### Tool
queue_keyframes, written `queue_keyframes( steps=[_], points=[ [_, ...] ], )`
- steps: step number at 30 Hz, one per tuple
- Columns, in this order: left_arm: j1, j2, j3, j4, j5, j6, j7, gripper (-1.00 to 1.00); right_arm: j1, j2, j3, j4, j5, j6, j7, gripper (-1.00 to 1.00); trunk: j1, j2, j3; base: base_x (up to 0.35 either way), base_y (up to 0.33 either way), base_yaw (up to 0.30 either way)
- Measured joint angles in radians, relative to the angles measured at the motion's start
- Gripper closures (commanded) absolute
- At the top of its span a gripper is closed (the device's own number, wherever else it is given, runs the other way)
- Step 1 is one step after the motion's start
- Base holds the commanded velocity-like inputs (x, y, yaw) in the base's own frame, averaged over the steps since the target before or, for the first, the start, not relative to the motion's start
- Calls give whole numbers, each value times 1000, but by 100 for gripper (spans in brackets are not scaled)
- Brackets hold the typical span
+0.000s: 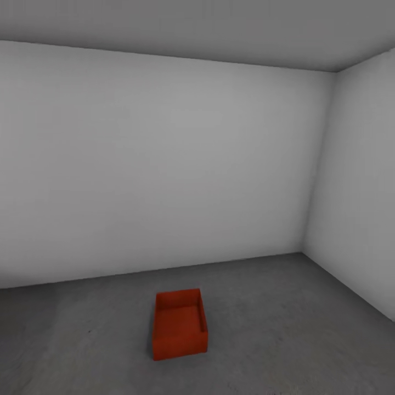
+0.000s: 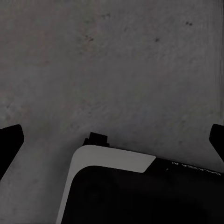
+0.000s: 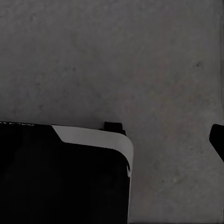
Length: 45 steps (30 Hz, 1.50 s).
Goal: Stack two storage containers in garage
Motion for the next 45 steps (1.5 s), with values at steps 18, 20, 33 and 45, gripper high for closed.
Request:
queue_keyframes(
  steps=[18, 20, 33, 45],
  points=[
    [0, 0, 0, 1, 0, 0, 1, -100, 0, -4, -2, 0, -15, -1, 9, -100, 0, 0, 0, 0, 0, -298],
    [0, 0, 0, 1, 0, 0, 1, -100, 0, -3, -2, 0, -15, -1, 9, -100, 0, 0, 0, 0, 0, -298],
    [0, 0, 0, 1, 0, 0, 1, -100, 0, -4, -2, 0, -15, -1, 9, -100, 0, 0, 0, 0, 0, -298],
    [0, 0, 0, 1, 0, 0, 1, -100, 0, -4, -2, 0, -15, -1, 9, -100, 0, 0, 0, 0, 0, -298]
  ],
)
